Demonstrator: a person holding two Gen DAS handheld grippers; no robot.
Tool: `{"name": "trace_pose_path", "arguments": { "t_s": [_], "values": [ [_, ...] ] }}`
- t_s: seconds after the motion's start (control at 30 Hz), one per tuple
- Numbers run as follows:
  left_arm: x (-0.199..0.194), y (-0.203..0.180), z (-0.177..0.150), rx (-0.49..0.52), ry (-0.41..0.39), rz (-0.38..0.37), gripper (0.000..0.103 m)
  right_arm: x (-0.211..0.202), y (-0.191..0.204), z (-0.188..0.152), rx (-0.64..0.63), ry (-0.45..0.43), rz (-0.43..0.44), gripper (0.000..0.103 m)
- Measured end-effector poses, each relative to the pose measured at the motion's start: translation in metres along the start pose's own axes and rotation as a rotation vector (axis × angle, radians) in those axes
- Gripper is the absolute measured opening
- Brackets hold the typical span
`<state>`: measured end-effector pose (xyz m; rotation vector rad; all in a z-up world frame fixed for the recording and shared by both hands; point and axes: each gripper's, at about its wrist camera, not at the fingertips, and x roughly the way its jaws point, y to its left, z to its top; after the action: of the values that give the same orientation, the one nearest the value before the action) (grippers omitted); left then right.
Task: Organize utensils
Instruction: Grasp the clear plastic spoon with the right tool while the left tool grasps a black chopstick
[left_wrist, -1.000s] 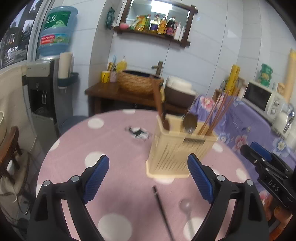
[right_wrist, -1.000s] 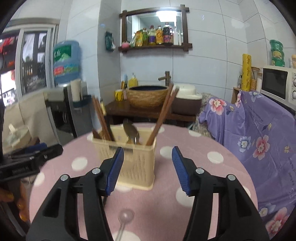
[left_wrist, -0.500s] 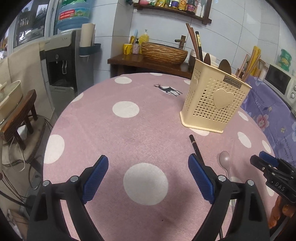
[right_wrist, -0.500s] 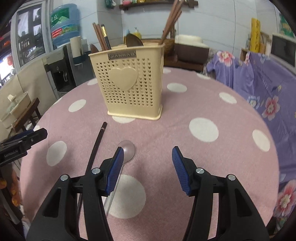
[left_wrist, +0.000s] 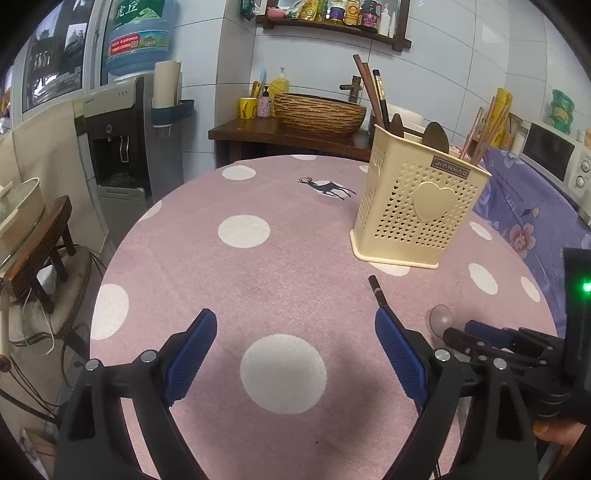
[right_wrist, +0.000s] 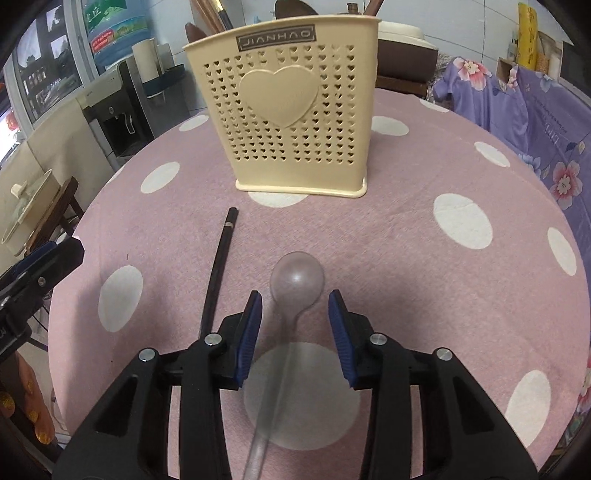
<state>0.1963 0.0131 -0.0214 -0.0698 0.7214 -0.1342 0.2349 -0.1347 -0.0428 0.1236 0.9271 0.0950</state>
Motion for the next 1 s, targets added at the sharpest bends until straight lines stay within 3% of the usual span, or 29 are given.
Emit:
{"name": "trace_pose_path", "arguments": {
  "t_s": [0.23,0.6,0.77,1.0],
  "values": [
    [-0.002,0.004,0.002,-0.021,-0.007,-0.006,0.086,0.014,0.011,-0.003,-0.022,0.041,-0.040,0.038],
    [0.001,-0.001,0.001,-0.013,0.008,-0.018,0.086,0.029,0.017,0.012,-0.038,-0.002,-0.103,0.037],
    [0.005,-0.003,0.000,-0.009,0.022,-0.023,0.086,0.021,0.005,0.015,0.000,-0.010,-0.036,0.037],
    [0.012,-0.016,-0.001,0.010,0.047,-0.055,0.086,-0.038,-0.024,0.020,0.082,-0.140,0.052,0.037]
  ]
}}
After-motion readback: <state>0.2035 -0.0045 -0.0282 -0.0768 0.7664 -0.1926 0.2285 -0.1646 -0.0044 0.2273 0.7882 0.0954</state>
